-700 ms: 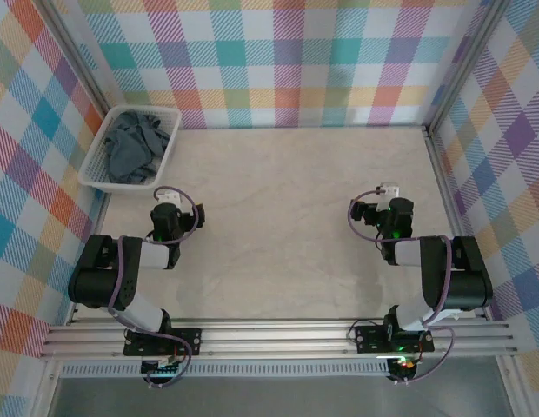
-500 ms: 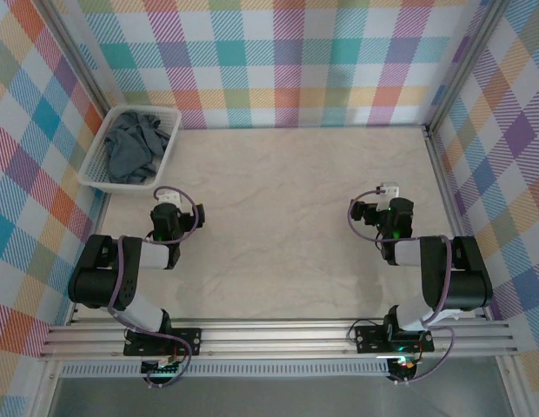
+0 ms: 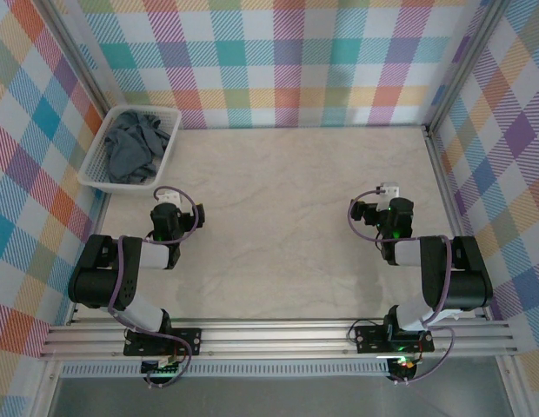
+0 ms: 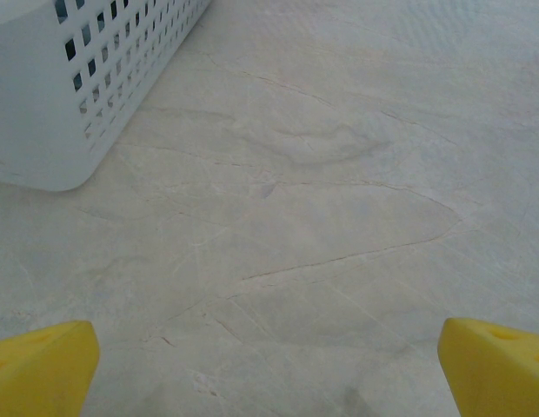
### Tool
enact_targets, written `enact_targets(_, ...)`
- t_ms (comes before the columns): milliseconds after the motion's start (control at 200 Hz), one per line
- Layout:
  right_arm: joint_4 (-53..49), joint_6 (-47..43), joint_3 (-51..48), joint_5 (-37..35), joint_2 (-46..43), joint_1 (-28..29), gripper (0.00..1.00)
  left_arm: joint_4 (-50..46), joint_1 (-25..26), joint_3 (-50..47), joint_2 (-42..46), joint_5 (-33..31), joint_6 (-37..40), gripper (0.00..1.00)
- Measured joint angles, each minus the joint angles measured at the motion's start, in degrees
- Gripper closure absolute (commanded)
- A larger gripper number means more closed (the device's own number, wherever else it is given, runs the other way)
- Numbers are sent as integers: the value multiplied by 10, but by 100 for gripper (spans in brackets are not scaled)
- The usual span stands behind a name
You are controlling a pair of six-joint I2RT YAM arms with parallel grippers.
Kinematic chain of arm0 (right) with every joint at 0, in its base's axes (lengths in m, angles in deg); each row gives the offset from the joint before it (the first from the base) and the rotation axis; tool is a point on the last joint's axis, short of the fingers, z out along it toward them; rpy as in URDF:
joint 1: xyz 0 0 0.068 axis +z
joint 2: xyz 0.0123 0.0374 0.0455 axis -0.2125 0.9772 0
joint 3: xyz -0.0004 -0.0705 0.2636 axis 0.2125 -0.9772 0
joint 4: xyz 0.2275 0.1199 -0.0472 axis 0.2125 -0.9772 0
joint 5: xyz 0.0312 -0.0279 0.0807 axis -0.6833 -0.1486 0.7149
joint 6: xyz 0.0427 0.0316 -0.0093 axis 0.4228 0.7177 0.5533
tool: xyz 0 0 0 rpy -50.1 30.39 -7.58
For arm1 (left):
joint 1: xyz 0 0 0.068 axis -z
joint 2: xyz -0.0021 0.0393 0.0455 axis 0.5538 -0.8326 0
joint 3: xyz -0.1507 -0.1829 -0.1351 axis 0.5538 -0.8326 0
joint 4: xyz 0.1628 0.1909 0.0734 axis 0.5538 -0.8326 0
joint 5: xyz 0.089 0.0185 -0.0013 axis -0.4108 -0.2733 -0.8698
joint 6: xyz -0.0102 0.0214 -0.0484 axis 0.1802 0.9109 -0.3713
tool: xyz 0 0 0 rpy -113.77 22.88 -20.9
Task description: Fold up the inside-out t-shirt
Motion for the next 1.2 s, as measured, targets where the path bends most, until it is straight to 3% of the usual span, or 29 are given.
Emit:
enact_targets(150, -163, 36, 20, -60, -124, 6, 0, -22, 1, 0, 22, -1, 2, 0)
enact_targets(290, -380, 117, 167, -65, -248, 6, 0, -149, 4, 27, 161, -7, -6, 0)
enact_targets(385, -484, 160, 272, -4, -261, 8, 0, -255, 4, 123, 219, -20, -32, 0)
enact_targets(490, -583, 192, 355, 99, -229, 25, 0, -353, 0, 259, 217, -42, -75, 0)
enact_targets(600, -682, 209, 430, 187, -159, 60, 0, -454, -30, 409, 151, -52, -125, 0)
enact_targets(740, -768, 214, 477, 239, -113, 94, 0, -568, -90, 595, -16, -35, -180, 0)
enact_targets(970, -832, 219, 478, 251, -126, 97, 0, -690, -158, 765, -264, -20, -247, 0)
enact_targets(1200, -881, 217, 473, 254, -173, 97, 0, -755, -198, 924, -435, 16, -261, 1)
